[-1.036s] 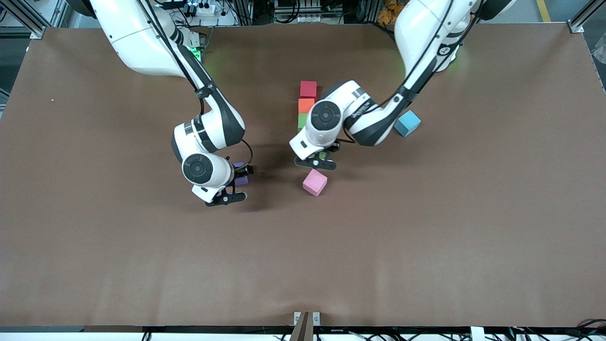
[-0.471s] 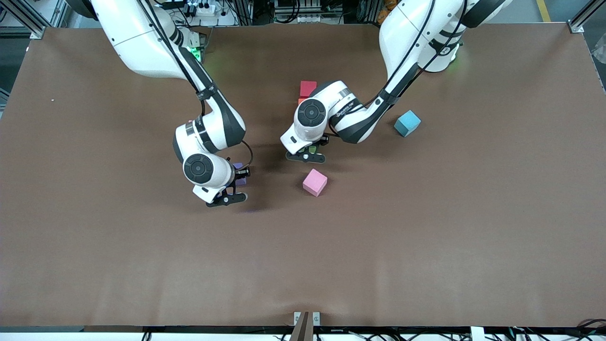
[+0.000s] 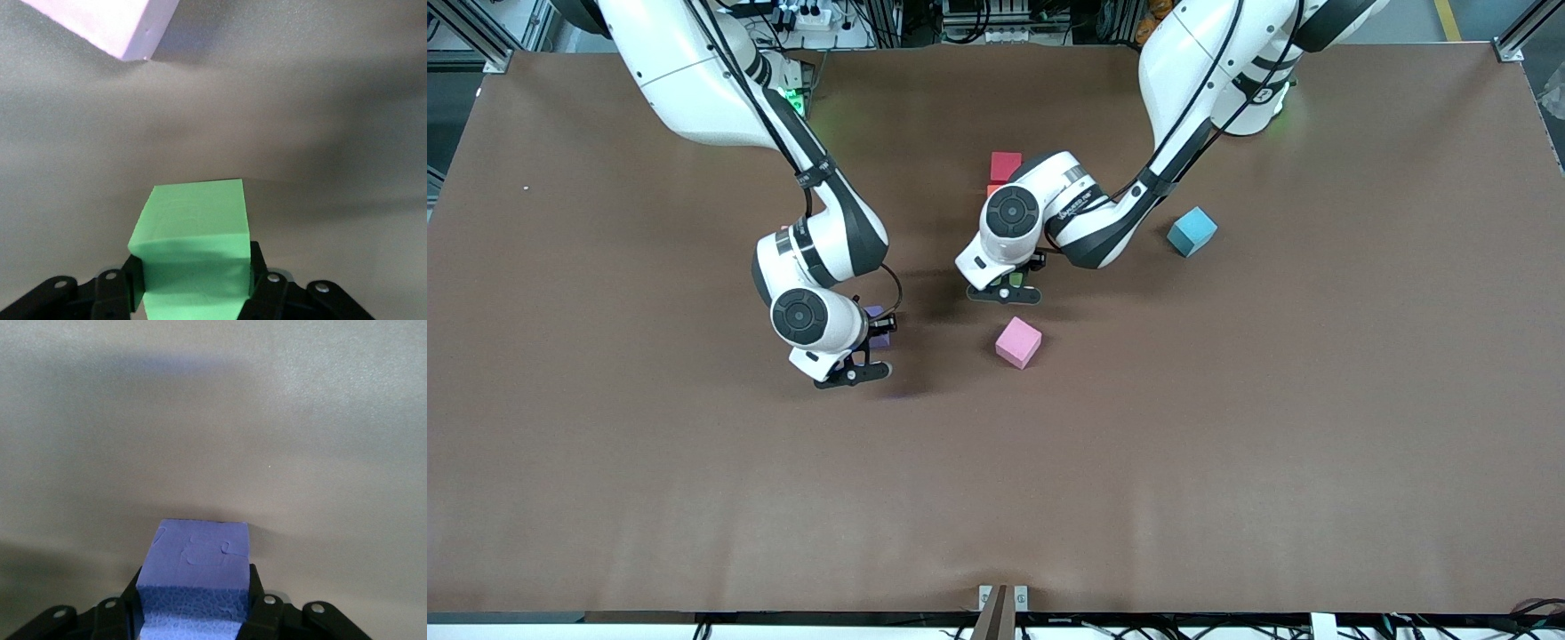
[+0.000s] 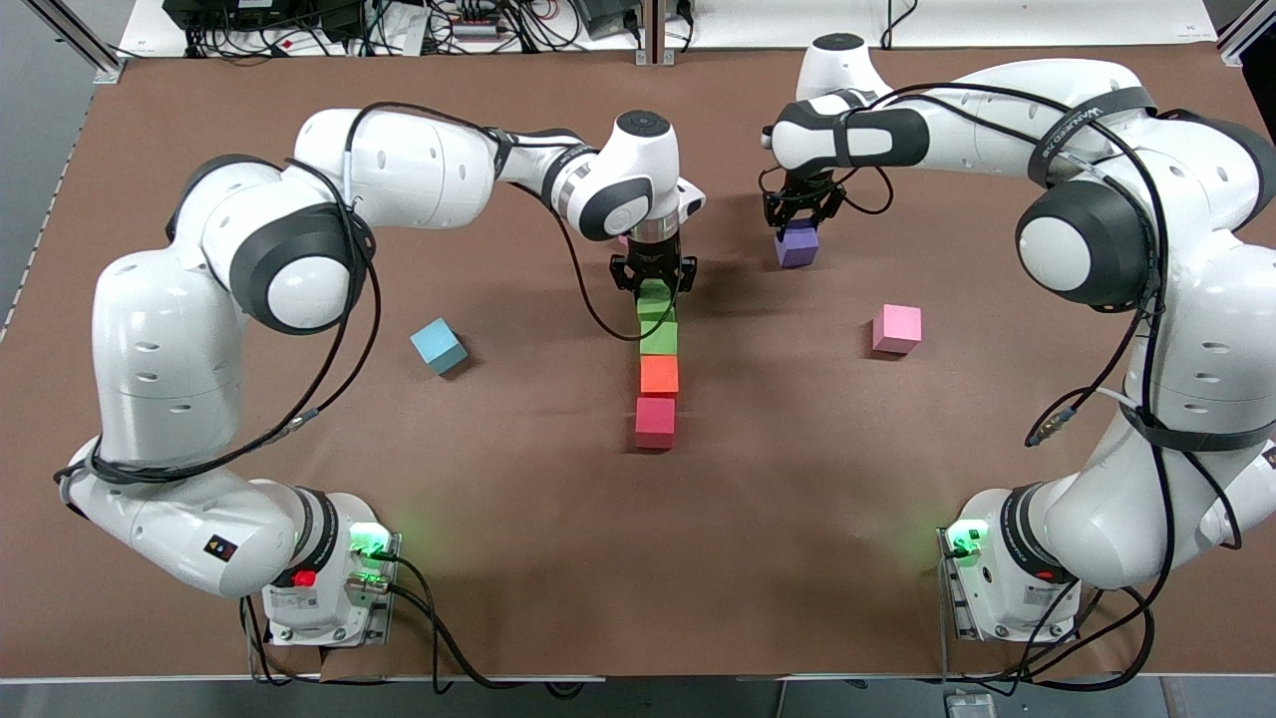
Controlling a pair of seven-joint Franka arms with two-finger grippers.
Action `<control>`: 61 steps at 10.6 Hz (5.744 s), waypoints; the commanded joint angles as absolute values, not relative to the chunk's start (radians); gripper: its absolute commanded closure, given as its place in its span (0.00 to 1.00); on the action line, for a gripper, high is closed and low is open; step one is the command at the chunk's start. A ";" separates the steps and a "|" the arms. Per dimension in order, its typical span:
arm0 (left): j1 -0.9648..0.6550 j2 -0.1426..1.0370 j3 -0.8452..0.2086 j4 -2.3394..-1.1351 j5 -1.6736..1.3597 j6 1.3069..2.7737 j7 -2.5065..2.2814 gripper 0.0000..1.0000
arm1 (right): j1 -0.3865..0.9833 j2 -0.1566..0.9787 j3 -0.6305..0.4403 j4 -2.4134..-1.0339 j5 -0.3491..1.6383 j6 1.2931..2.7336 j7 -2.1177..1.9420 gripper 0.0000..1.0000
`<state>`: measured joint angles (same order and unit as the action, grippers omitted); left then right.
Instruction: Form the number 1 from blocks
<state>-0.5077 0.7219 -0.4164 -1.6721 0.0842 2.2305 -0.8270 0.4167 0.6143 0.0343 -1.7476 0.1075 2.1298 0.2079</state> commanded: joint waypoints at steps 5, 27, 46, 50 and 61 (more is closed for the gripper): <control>-0.535 0.715 -0.414 -1.704 0.066 2.240 -0.877 1.00 | 0.416 0.594 0.041 -1.747 0.109 2.129 0.215 1.00; -0.189 0.125 -0.224 -1.677 0.081 1.800 -0.576 0.00 | 0.747 0.802 0.041 -1.470 0.130 2.210 0.761 1.00; -0.110 0.029 0.031 -1.503 0.017 1.500 -0.180 0.00 | 0.516 0.569 -0.005 -1.480 0.104 2.027 0.527 0.00; -0.118 0.031 0.031 -1.496 0.023 1.499 -0.183 0.00 | 0.239 0.496 -0.003 -1.479 0.023 1.893 0.159 0.00; -0.118 0.029 0.029 -1.463 0.025 1.474 -0.184 0.00 | 0.077 0.057 -0.005 -1.598 0.001 1.699 -0.083 0.00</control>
